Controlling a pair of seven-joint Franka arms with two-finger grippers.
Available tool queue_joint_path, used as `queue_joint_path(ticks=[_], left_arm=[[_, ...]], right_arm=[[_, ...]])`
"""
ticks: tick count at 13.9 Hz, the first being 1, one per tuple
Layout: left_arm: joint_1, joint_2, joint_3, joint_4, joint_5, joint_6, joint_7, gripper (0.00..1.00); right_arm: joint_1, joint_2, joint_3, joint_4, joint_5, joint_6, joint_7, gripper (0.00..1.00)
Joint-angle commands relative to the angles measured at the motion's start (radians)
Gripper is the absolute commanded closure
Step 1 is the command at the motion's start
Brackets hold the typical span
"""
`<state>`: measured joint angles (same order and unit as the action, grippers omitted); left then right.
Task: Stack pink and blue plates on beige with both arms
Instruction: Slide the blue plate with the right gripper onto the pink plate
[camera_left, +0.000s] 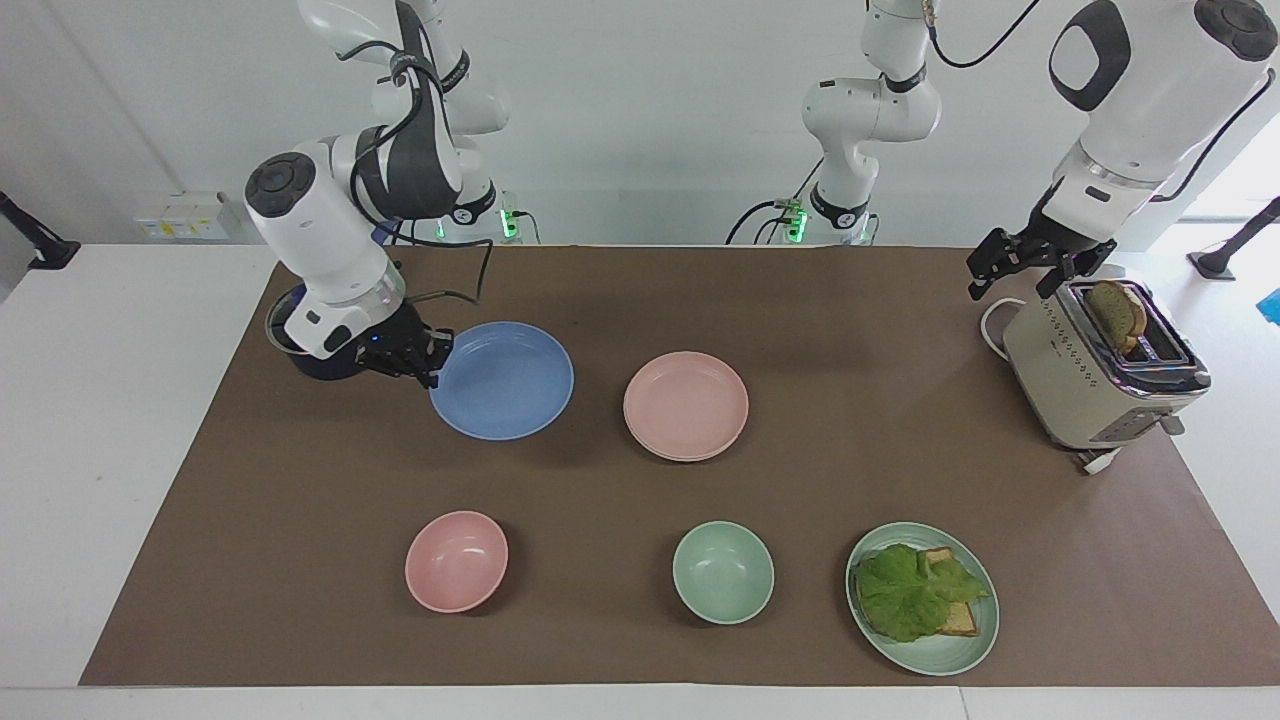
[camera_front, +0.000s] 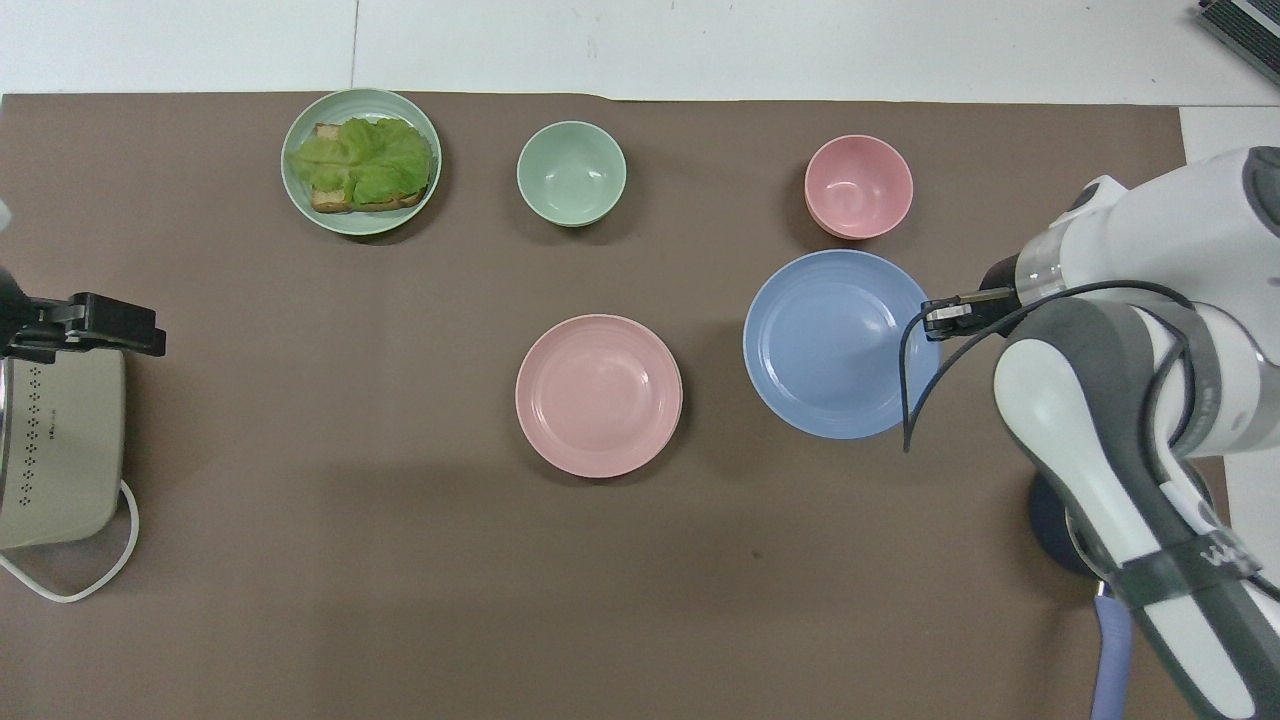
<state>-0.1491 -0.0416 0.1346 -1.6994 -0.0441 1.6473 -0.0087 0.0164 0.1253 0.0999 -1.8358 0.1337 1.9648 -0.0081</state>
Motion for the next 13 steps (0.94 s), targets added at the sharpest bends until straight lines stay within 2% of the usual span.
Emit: queue_joint_path(ticks=[1,8,13], left_arm=[[0.006,-0.006,-0.006,0.003,0.018,-0.014,0.009,0.0],[0.006,-0.007,-0.006,0.003,0.018,-0.014,0.009,0.0],[0.006,-0.006,-0.006,0.003,0.02,-0.014,0.009,0.0]], right_arm=[[0.06,0.005,0.012,0.023,0.003,-0.006,0.12,1.0],[0.207,0.005,0.014,0.029,0.02,0.031,0.339,1.0],[0.319,0.053,0.015,0.024,0.02,0.1,0.47,1.0]])
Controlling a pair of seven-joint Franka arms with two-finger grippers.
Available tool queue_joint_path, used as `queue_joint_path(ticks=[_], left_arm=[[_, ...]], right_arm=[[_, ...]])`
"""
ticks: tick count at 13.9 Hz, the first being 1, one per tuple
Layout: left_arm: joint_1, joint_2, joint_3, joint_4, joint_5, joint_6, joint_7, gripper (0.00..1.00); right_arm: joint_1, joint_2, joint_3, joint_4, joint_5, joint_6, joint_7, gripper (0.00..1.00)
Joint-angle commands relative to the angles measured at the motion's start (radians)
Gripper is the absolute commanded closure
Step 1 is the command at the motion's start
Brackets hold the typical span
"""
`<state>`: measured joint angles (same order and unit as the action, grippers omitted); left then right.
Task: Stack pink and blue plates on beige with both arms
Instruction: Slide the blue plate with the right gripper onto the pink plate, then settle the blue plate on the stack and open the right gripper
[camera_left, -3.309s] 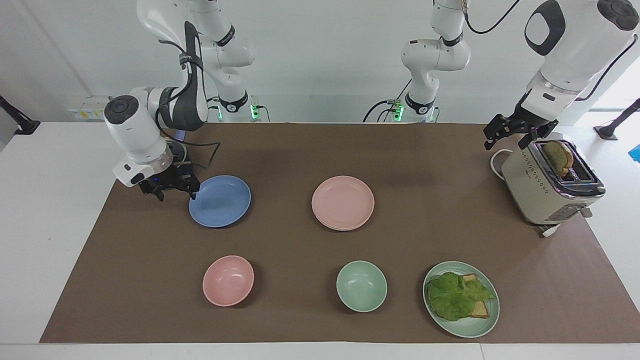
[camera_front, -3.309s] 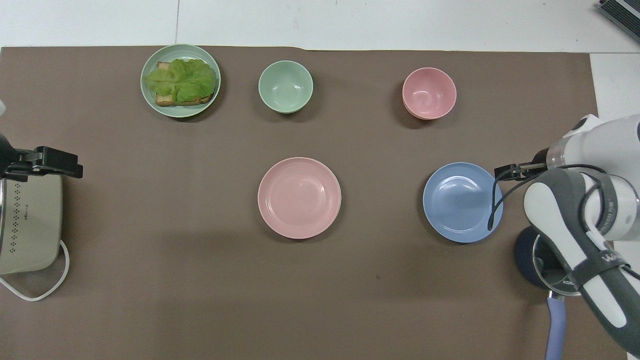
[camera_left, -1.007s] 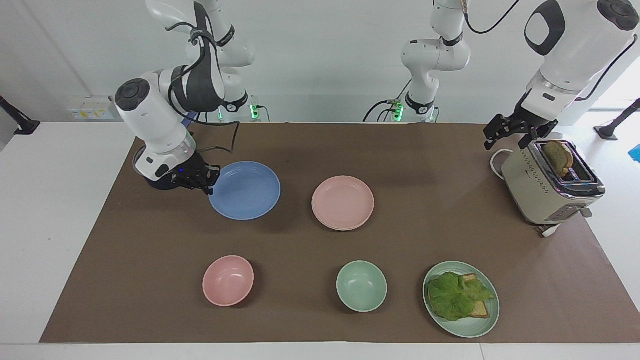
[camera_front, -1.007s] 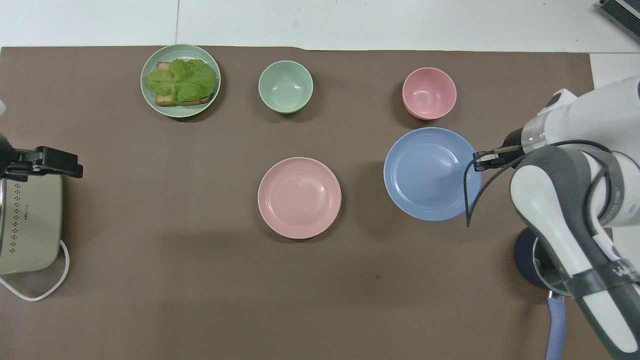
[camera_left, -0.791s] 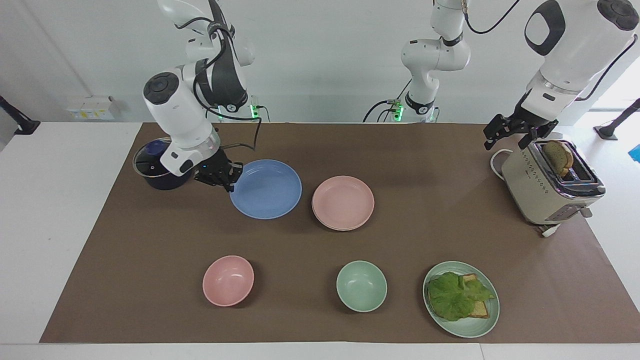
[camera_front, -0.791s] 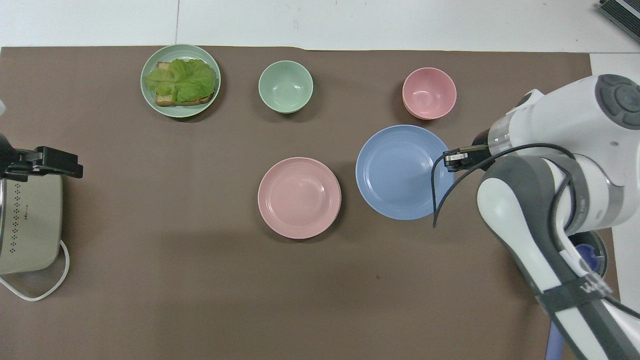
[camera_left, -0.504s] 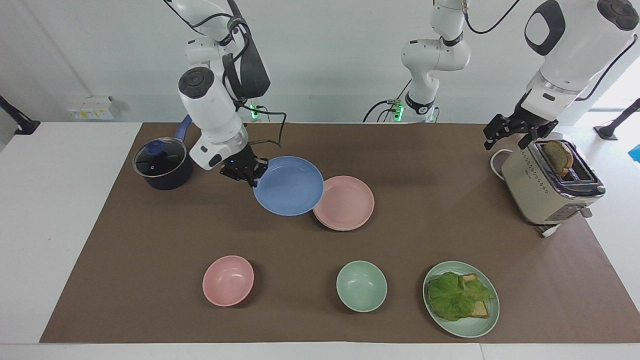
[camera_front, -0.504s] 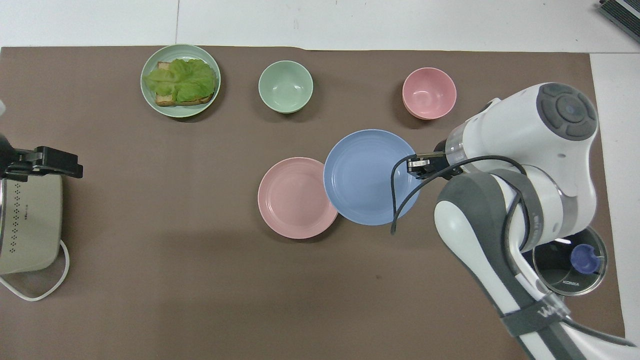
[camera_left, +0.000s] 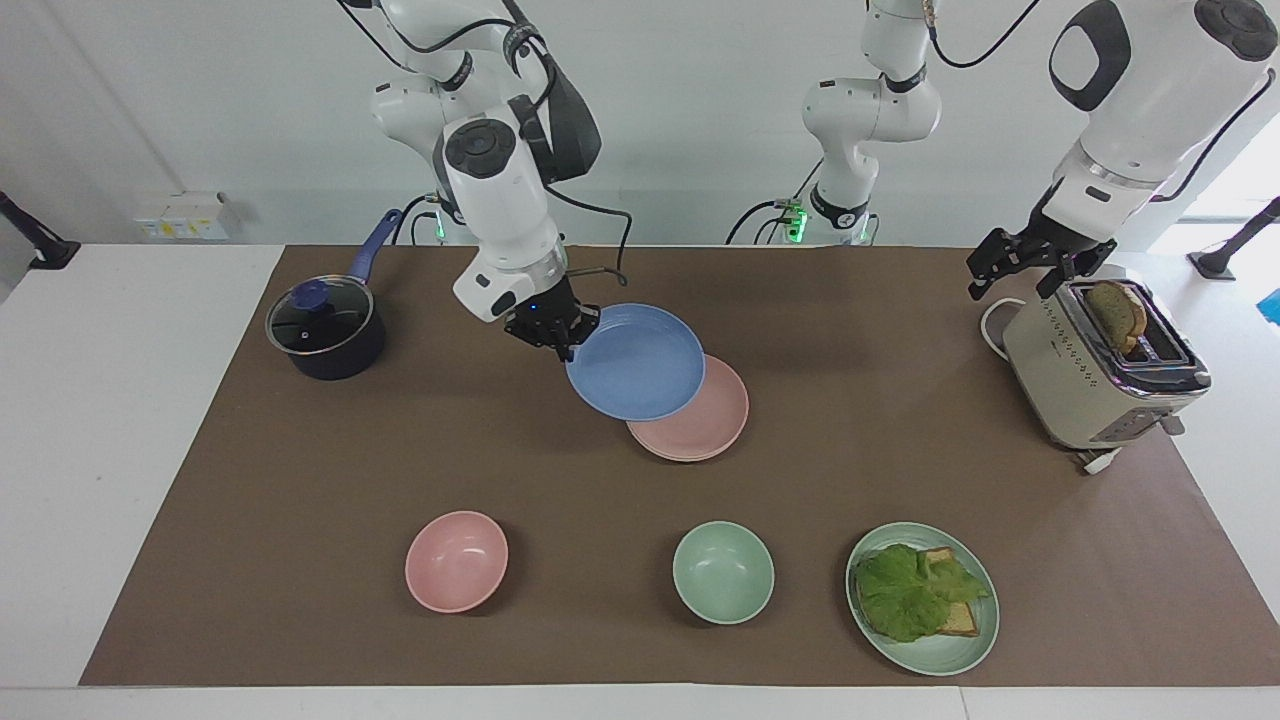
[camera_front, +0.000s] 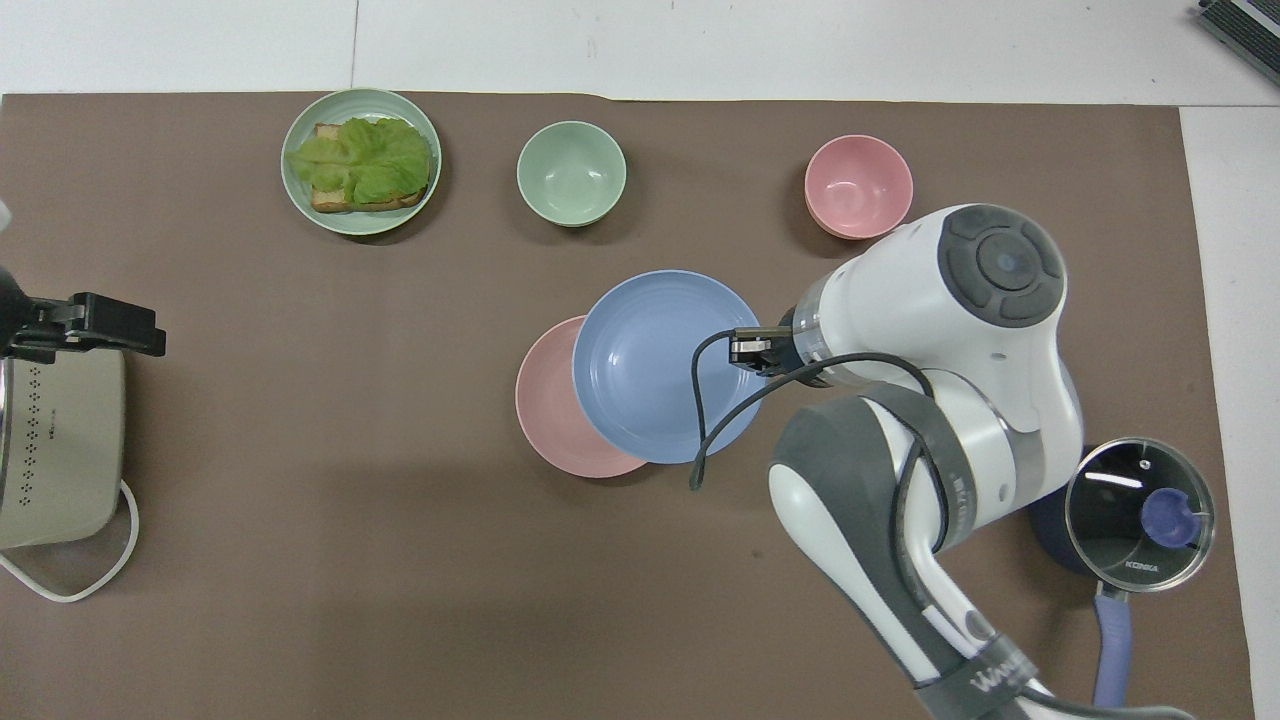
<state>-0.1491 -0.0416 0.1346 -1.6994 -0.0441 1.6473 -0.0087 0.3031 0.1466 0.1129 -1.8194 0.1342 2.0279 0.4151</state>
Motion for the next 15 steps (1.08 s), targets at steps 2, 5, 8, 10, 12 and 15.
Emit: queue_joint_path(ticks=[2,5,8,10,12,15], left_arm=[[0.006,-0.006,-0.006,0.003,0.018,-0.014,0.009,0.0],[0.006,-0.006,-0.006,0.003,0.018,-0.012,0.009,0.0],[0.006,-0.006,-0.006,0.003,0.018,-0.012,0.007,0.0],[0.006,-0.006,-0.006,0.003,0.018,-0.014,0.009,0.0],[0.006,-0.006,-0.006,0.003,0.018,-0.014,0.007,0.0],[0.006,-0.006,-0.006,0.003,0.018,-0.014,0.007,0.0]], right_arm=[[0.048,0.045,0.002,0.0,0.019,0.058,0.065,1.0],[0.083,0.088,0.004,-0.011,0.021,0.101,0.065,1.0],[0.102,0.12,0.004,-0.037,0.019,0.135,0.054,1.0],[0.114,0.146,0.004,-0.047,0.019,0.17,0.051,1.0],[0.113,0.162,0.004,-0.057,0.019,0.192,0.019,1.0],[0.1,0.16,0.002,-0.076,0.021,0.192,-0.007,1.0]])
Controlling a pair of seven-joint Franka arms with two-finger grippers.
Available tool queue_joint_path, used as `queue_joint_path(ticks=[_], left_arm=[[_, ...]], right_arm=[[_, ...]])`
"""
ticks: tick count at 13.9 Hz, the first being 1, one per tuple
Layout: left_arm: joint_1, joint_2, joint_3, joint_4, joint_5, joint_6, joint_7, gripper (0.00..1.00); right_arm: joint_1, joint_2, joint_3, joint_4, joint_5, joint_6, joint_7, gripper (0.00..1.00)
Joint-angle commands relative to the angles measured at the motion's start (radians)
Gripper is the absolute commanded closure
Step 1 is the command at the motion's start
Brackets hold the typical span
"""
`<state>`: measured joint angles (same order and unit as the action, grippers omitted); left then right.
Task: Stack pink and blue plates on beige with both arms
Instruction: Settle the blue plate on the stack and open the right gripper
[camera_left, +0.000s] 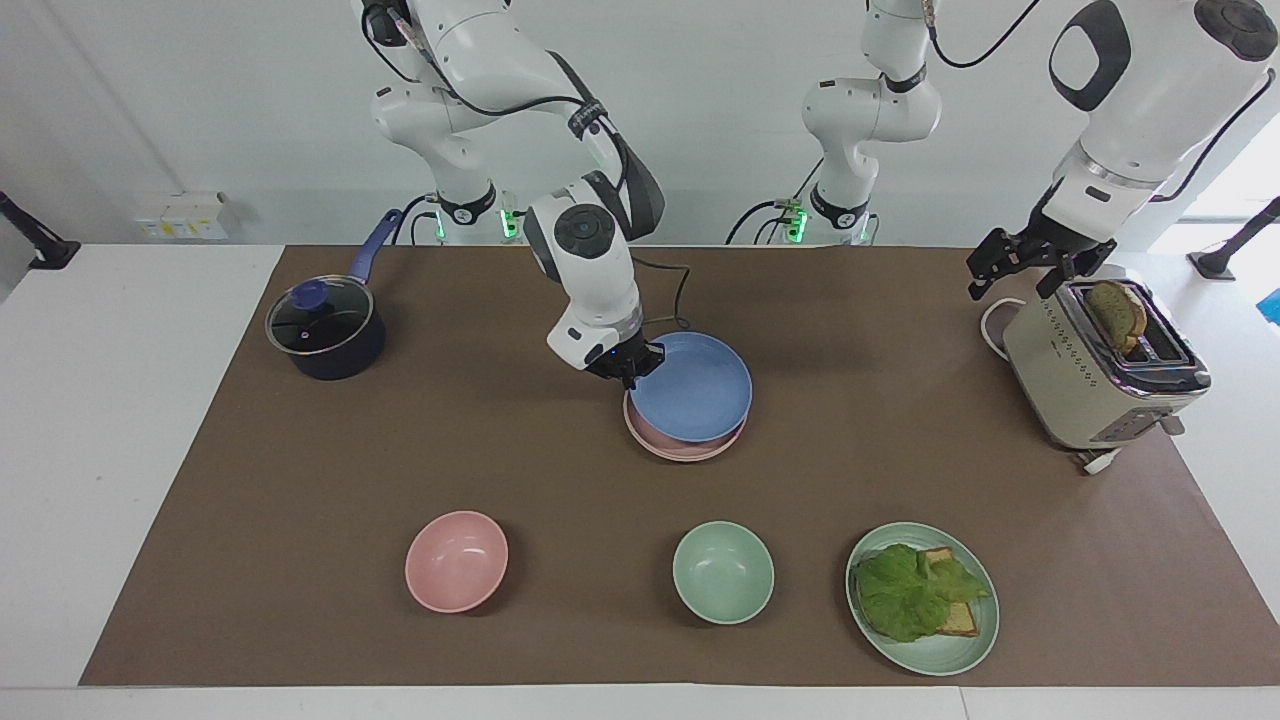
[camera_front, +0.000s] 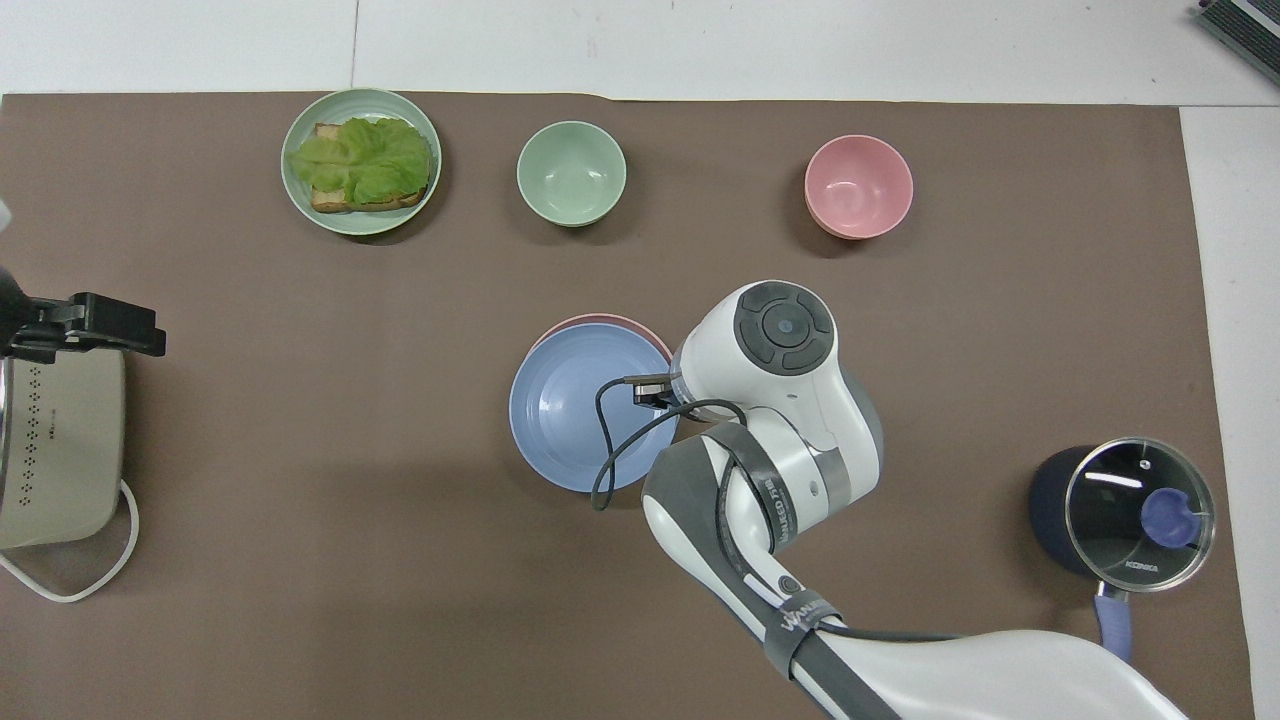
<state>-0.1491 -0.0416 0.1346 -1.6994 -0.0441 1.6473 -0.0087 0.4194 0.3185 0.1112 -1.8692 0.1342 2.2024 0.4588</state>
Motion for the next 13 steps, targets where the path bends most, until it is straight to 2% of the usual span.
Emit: queue_joint_path(ticks=[1,9,10,11,12,13], left_arm=[[0.006,-0.006,-0.006,0.003,0.018,-0.012,0.009,0.0],[0.006,-0.006,-0.006,0.003,0.018,-0.014,0.009,0.0],[0.006,-0.006,-0.006,0.003,0.02,-0.014,0.009,0.0],[0.006,-0.006,-0.006,0.003,0.02,-0.014,0.007,0.0],[0.006,-0.006,-0.006,0.003,0.02,-0.014,0.009,0.0],[0.006,-0.007,-0.006,0.003,0.018,-0.014,0.007,0.0]], right_arm=[[-0.016,-0.012,0.004,-0.034,0.021,0.025,-0.069,1.0],[-0.03,0.004,0.005,-0.044,0.021,0.08,-0.109,1.0],[-0.03,0.004,0.005,-0.042,0.019,0.08,-0.109,0.97],[-0.03,0.004,0.005,-0.041,0.021,0.077,-0.109,0.59],[-0.03,0.004,0.005,-0.041,0.021,0.073,-0.108,0.3],[-0.03,0.004,0.005,-0.038,0.021,0.069,-0.1,0.09]])
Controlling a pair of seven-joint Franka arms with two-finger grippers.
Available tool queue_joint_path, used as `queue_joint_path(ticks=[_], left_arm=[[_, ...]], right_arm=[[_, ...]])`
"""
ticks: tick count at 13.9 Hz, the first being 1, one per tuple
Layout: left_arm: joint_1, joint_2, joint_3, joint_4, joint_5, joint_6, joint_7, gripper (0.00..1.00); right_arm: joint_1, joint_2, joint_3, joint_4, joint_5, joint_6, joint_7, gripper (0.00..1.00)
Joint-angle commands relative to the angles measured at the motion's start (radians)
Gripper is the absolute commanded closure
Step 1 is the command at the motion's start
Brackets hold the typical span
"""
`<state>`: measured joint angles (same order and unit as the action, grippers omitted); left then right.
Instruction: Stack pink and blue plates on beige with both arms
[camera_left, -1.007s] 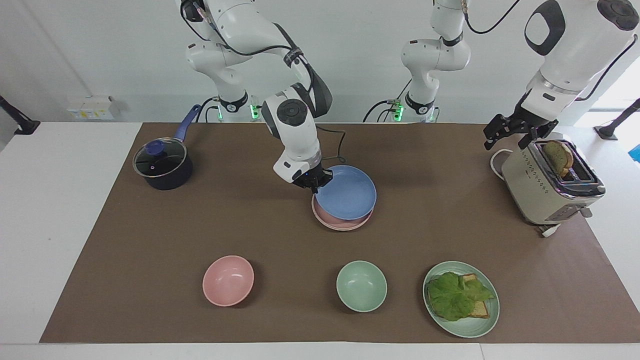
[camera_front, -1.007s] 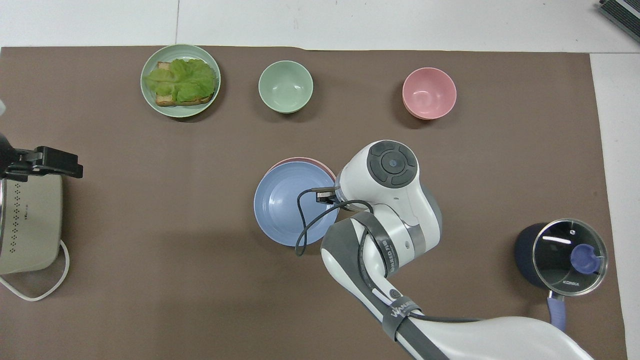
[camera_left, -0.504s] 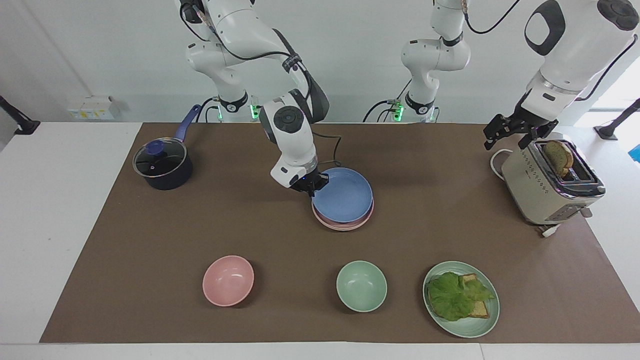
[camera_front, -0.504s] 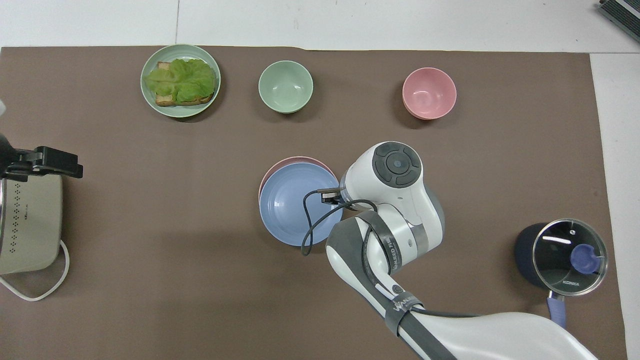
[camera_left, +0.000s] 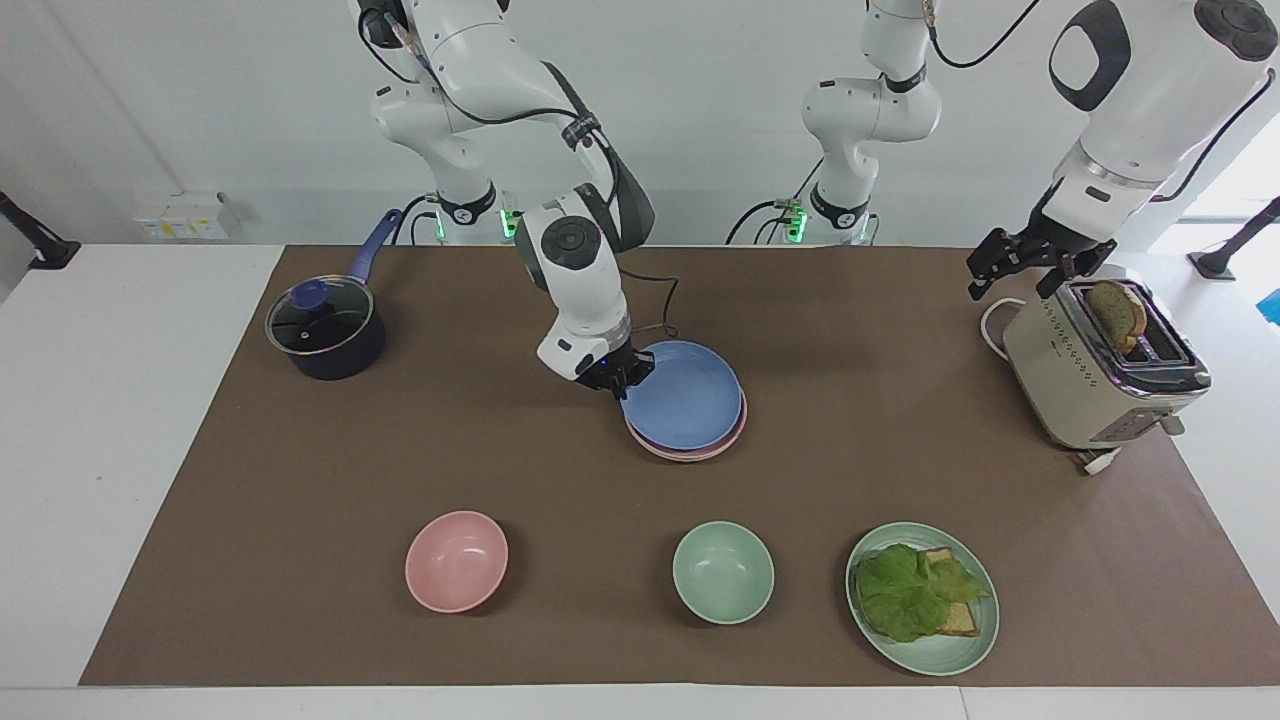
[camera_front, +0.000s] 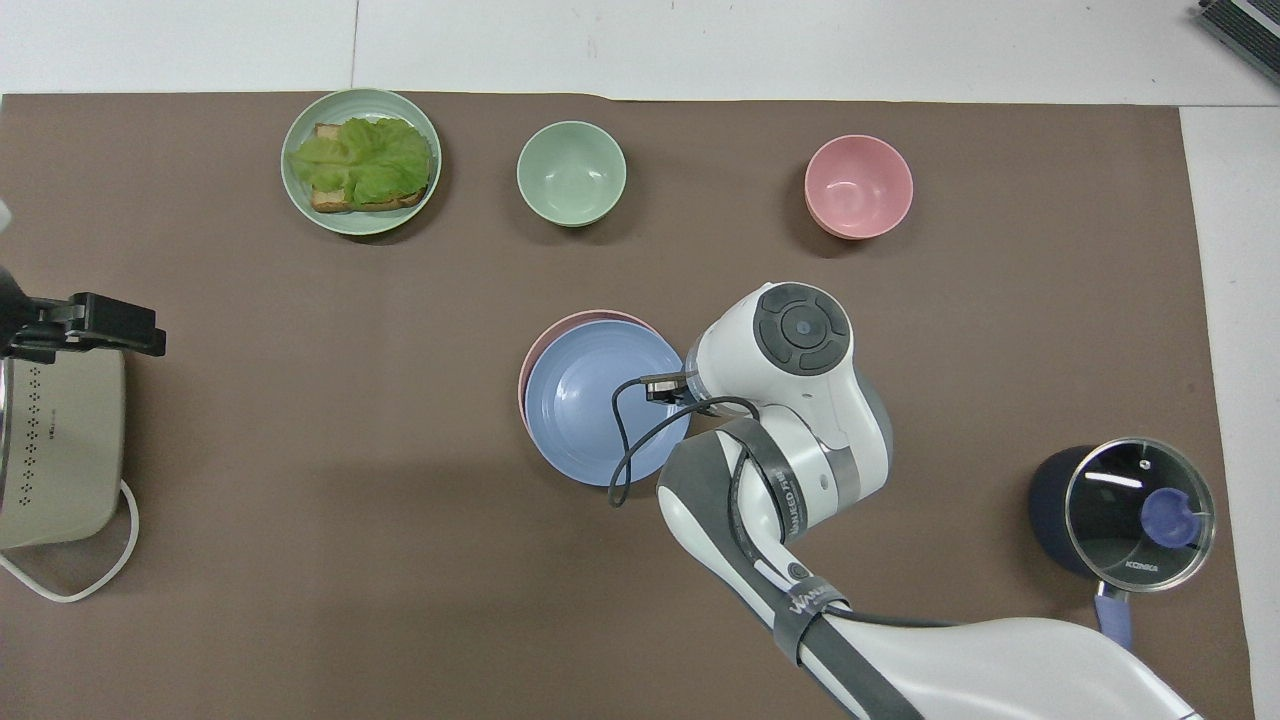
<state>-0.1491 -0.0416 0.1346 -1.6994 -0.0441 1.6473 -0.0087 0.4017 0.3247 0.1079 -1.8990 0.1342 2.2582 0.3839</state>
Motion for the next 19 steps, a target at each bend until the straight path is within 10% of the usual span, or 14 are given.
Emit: queue_joint_path(ticks=[1,19], left_arm=[[0.006,-0.006,-0.006,0.003,0.018,-0.014,0.009,0.0],[0.006,-0.006,-0.006,0.003,0.018,-0.012,0.009,0.0]], right_arm=[[-0.011,-0.004,0.007,-0.003,0.021,0.009,-0.025,0.0],[-0.294,-0.331,-0.01,0.178,-0.145,-0.387,-0.033,0.0]])
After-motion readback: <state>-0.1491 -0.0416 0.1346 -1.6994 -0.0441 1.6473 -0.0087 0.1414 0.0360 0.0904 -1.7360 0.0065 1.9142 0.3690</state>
